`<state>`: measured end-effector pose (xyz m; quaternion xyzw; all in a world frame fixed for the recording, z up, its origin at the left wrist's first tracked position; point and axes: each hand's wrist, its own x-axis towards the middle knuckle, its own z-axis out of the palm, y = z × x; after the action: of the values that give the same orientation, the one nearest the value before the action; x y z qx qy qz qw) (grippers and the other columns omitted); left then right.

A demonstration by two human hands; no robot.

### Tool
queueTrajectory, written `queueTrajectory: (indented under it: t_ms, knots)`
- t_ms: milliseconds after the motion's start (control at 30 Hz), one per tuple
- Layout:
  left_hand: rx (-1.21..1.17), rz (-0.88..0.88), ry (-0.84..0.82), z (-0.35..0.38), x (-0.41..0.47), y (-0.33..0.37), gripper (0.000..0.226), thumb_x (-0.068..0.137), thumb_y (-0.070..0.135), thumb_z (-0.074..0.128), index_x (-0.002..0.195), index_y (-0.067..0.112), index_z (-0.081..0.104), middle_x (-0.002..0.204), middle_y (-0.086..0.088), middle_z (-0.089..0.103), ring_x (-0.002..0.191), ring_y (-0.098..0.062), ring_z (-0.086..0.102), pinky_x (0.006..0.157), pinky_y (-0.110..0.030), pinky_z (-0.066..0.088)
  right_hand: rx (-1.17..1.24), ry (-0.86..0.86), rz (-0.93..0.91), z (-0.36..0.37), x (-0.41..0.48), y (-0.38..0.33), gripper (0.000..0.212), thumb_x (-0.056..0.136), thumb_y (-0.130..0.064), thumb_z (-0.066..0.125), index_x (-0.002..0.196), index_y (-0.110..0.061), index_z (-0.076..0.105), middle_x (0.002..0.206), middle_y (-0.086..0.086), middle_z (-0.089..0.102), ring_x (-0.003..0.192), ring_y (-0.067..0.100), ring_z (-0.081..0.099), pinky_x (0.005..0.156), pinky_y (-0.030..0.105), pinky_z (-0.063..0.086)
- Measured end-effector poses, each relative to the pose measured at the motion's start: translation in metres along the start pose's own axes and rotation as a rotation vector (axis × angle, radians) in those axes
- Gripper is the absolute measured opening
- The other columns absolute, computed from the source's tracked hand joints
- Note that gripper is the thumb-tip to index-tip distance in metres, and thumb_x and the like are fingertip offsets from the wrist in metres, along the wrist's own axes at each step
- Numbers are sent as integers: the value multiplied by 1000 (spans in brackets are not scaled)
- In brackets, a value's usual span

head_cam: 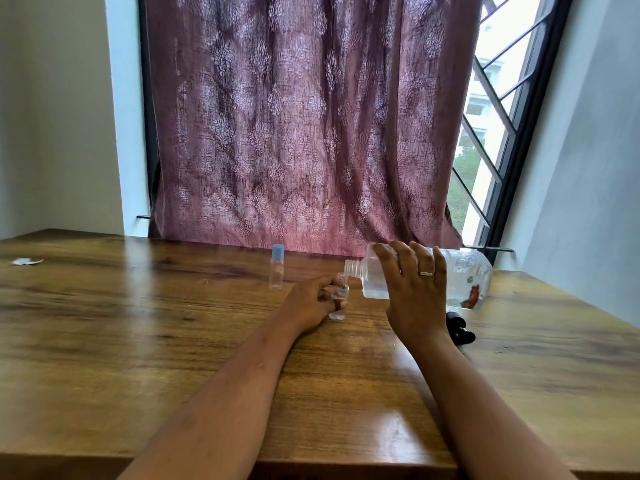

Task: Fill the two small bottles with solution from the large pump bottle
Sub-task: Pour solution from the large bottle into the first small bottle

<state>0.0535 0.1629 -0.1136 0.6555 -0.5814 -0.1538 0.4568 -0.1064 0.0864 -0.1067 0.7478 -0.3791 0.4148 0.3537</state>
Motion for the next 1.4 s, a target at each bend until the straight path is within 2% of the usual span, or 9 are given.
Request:
queueTrajectory:
  t_ms: [67,233,433,567,767,933,1233,1300,1400]
  knots:
    - [9,1,-2,0,0,0,49,84,14,66,130,17,52,100,3,60,91,-6,53,79,-14,36,-3,-5,1,0,0,0,81,57,5,60,132,-22,47,128,5,54,122,30,38,111,47,21]
    - [27,-3,-8,0,1,-2,51,84,16,67,133,18,50,100,4,58,93,-8,53,83,-16,36,-5,-13,-7,0,1,-1,83,56,5,61,133,-22,47,129,5,53,122,30,38,110,47,21]
    - [44,-12,-6,0,4,-4,56,84,21,67,135,19,47,120,-5,61,99,-9,52,87,-18,36,-6,-14,-5,-1,0,-1,82,56,4,60,133,-22,47,129,6,53,122,30,37,110,47,21]
    - [44,-19,-3,2,5,-6,56,83,23,68,135,20,47,116,-5,63,98,-11,54,87,-20,38,-10,-16,-1,0,1,-1,82,56,5,59,133,-22,47,129,5,54,122,30,38,110,47,21]
    - [34,-11,3,2,5,-7,48,83,22,68,128,24,53,96,0,60,89,-12,55,79,-19,37,-18,-8,-4,0,1,0,81,57,3,59,133,-22,47,128,6,54,122,30,36,110,47,20]
    - [30,6,18,2,6,-7,43,82,20,68,123,26,57,101,-5,68,97,-20,62,82,-24,43,-13,13,-5,0,1,-1,76,61,2,54,132,-22,47,128,5,55,122,29,36,109,48,22]
    - [52,-5,5,0,3,-5,51,84,15,65,133,19,49,115,-5,64,97,-11,54,87,-20,37,-25,16,-9,0,1,-1,78,59,3,59,132,-22,48,127,6,54,122,30,36,109,47,21]
    - [45,-5,1,0,3,-4,51,84,16,66,133,19,49,113,-4,64,97,-11,54,87,-20,38,-27,8,-8,0,1,-1,79,59,4,60,133,-22,47,128,5,54,122,29,36,110,46,21]
    - [27,-5,-1,0,1,-3,51,84,16,66,132,19,50,99,1,61,93,-10,55,84,-18,37,-32,-1,-9,0,1,0,78,60,2,58,133,-22,47,128,5,54,123,29,36,110,47,21]
